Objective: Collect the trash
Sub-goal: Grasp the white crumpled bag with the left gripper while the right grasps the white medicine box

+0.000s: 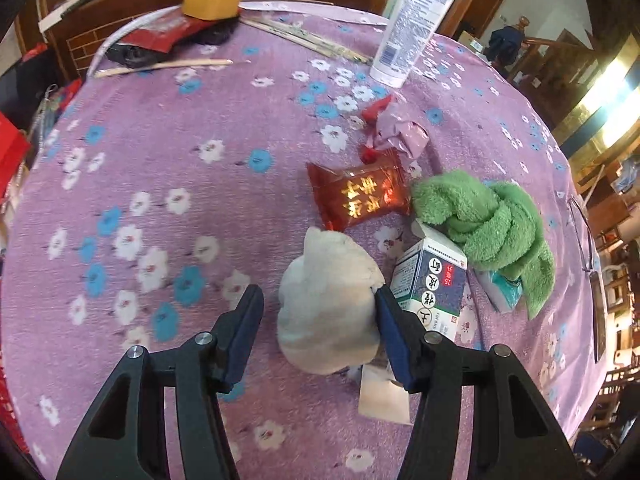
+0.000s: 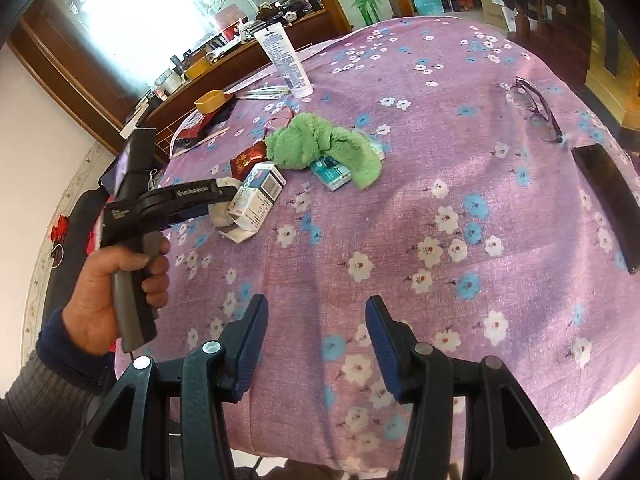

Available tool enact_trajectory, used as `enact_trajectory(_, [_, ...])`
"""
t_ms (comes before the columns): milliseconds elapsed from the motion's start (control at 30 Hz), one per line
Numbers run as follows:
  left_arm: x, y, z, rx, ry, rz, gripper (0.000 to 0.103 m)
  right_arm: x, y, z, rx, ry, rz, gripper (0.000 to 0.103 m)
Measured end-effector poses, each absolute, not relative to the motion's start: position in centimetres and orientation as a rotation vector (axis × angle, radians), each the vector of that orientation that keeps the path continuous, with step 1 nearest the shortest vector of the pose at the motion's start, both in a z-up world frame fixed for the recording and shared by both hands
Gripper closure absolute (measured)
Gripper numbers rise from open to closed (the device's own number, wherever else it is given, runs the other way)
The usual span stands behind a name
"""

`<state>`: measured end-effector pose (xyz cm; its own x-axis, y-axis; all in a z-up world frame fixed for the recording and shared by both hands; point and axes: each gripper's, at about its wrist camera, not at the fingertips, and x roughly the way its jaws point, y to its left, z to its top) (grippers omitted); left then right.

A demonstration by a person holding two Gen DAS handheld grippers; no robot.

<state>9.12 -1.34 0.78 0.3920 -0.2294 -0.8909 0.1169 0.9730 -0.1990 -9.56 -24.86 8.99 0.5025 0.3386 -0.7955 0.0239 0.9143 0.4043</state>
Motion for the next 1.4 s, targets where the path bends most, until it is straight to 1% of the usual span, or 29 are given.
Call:
enact_trajectory(33, [9.1,-1.5,0.5,-0.111,1.144,-0.232,0.05,-9.2,-24.7,8.9,0.393,1.036,0.199,0.048])
enact_trajectory(67, [9.0,-1.5,0.4,-0.11,1.134,-0.241,0.051,-8.8,-24.4,8.9,0.394,1.039,0.204,0.048])
enact_trajectory(100, [8.9,-1.6,0.4,-0.102,1.115,-0.256,0.06,-8.3,-24.0,8.9,0.394,1.042,0.213,0.048])
enact_trajectory(133, [8.8,-1.7,0.4,-0.104,1.111,-0.274,0.065,-7.9,-23.7,8.9,0.393,1.044,0.218,0.048])
enact_trajectory(233, [8.0,-1.3,0.9,-0.083,1.08,-0.284,0.073,-6.2,-22.6,8.7,0.396,1.055,0.238,0.048])
enact_trajectory(333, [6.6,0.4,2.0,-0.068,1.049,-0.261,0.073,-4.2,-21.1,8.6,0.383,1.065,0.251,0.048])
enact_trajectory(500, [3.1,4.7,4.9,-0.019,0.948,-0.127,0.073,0.5,-17.3,8.0,0.349,1.082,0.282,0.048])
enact_trajectory(667, [0.0,8.3,6.6,0.078,0.87,0.041,0.073,5.1,-13.8,5.5,0.305,1.126,0.216,0.048])
enact_trajectory(833, [-2.5,11.9,8.3,0.097,0.839,0.164,0.073,7.6,-12.1,2.9,0.247,1.186,0.112,0.048])
enact_trajectory(933, [-3.2,13.3,9.2,0.111,0.828,0.214,0.073,7.7,-11.8,2.5,0.218,1.192,0.075,0.058])
enact_trajectory(967, [-3.5,13.7,9.4,0.112,0.828,0.223,0.073,7.6,-11.8,2.6,0.212,1.19,0.07,0.059])
enact_trajectory(1000, [-3.8,14.2,9.8,0.112,0.824,0.239,0.073,7.5,-11.7,2.8,0.206,1.188,0.067,0.064])
enact_trajectory(1033, [-3.9,14.5,10.0,0.11,0.824,0.242,0.073,7.3,-11.7,2.9,0.198,1.187,0.063,0.065])
enact_trajectory(1233, [-4.6,14.4,10.5,0.096,0.84,0.232,0.073,4.5,-11.3,4.5,0.201,1.158,0.105,0.066])
enact_trajectory(1400, [-4.8,12.8,11.1,0.11,0.824,0.208,0.073,0.6,-10.5,7.1,0.238,1.093,0.232,0.066])
